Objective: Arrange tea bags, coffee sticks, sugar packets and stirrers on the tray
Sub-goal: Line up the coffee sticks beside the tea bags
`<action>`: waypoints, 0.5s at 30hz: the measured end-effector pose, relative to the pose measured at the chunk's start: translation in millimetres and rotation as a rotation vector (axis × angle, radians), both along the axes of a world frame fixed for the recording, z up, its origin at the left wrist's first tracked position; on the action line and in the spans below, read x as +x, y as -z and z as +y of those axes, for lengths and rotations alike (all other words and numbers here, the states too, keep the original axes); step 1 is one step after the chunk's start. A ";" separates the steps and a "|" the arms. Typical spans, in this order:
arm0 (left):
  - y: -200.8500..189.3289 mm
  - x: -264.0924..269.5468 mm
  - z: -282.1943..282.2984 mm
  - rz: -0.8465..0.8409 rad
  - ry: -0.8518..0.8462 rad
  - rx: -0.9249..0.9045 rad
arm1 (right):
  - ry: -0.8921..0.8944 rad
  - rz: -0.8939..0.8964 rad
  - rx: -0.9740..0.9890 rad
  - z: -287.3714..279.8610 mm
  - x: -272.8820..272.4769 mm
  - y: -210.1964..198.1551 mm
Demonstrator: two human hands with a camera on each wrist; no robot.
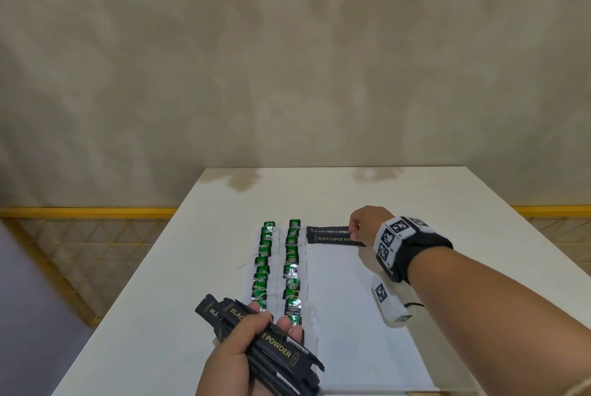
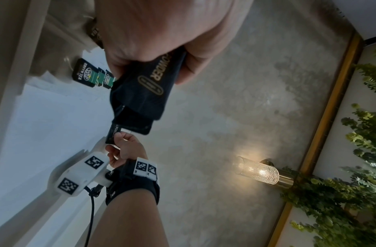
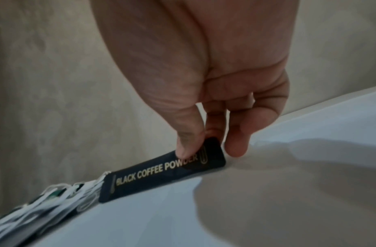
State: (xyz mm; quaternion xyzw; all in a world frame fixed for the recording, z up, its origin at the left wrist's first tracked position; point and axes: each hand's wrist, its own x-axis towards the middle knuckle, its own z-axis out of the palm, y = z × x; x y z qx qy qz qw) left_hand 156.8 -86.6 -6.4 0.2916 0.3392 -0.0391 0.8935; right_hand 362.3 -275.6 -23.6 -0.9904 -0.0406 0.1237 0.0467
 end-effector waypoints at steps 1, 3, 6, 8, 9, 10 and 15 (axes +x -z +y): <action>0.9 -0.5 -0.2 -0.004 0.003 0.004 | 0.002 0.020 -0.008 -0.1 1.2 0.9; 1.3 -0.9 -0.8 -0.011 0.013 0.014 | 0.010 0.062 -0.019 0.5 2.3 2.2; 2.9 -1.1 -1.9 -0.025 0.015 0.028 | 0.014 0.041 -0.010 1.0 3.4 2.7; 3.5 -1.0 -2.4 -0.029 0.014 0.034 | -0.003 -0.037 0.002 0.7 1.3 1.7; 4.1 -1.0 -2.4 -0.030 0.012 0.036 | -0.015 -0.072 0.033 0.0 -0.9 1.6; 4.8 -0.9 -2.3 -0.033 0.012 0.036 | -0.020 -0.095 0.075 -0.8 -3.2 2.0; 3.2 -1.3 -2.1 -0.032 0.018 0.031 | -0.033 -0.097 0.109 -1.8 -8.1 6.0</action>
